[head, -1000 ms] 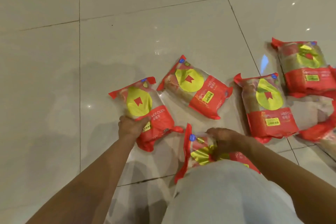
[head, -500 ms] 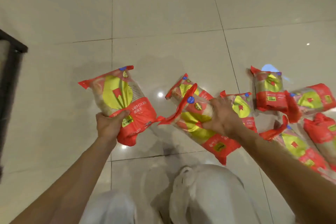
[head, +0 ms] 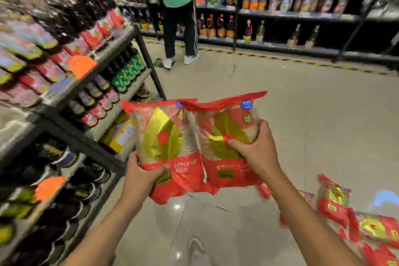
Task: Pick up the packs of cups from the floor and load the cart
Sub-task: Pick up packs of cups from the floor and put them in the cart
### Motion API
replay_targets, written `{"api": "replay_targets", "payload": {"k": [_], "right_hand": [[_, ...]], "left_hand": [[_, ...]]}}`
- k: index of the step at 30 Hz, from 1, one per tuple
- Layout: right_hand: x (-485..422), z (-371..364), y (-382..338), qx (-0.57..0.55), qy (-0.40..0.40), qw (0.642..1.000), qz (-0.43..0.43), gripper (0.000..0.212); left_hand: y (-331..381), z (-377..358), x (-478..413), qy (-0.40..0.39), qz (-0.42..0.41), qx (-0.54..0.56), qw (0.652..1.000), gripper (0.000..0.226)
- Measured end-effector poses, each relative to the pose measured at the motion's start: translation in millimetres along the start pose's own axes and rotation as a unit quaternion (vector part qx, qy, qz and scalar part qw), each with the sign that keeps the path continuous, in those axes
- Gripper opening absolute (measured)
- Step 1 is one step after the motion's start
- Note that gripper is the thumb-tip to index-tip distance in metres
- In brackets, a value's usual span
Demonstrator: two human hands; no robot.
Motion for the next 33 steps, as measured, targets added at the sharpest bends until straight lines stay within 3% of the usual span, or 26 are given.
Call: {"api": "replay_targets", "payload": {"k": [4,11,15,20,25,33], "right_hand": [[63.5,-48.3,-74.5,-0.074,-0.065,0.994,0.049,0.066],[219.1,-158.7,-180.5,-0.136,-0.23,0.952,0.15,0.061],[313.6,-222.9,-214.5,-0.13,-0.3,0.93,0.167,0.068],[443.7,-304.3,-248.9,-0.119,-0.35,0.906,0.205,0.07],[577.4,-393.7,-255.9,-0.117,-0.405,0.889,0.18,0.069],[660.8,-487.9,-224.9,-0.074,-0.397,0.908,0.11,0.075]], "left_hand": [[32.5,105.6,90.1,0.118,-0.024,0.019,0.992,0.092],[34.8,293.8,280.0,0.315,-0.059,0.017,0.947,0.077],[12.2,381.8,373.1,0.396,-0.052,0.035,0.916,0.088],[-40.4,490.7,465.9,0.428,-0.033,0.066,0.901,0.087],[-114.6,603.4,543.2,0.454,0.01,0.09,0.886,0.086],[-201.2,718.4,556.4,0.422,0.076,0.104,0.898,0.099]]}}
Point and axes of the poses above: each hand's wrist, its own x-axis away from the middle knuckle, its own z-axis out of the back of the hand, y = z × x, the point moved 8 cm from there along -x, towards the middle knuckle, and after that the axes turned 2 degrees about -x, right-handed, at the moved point
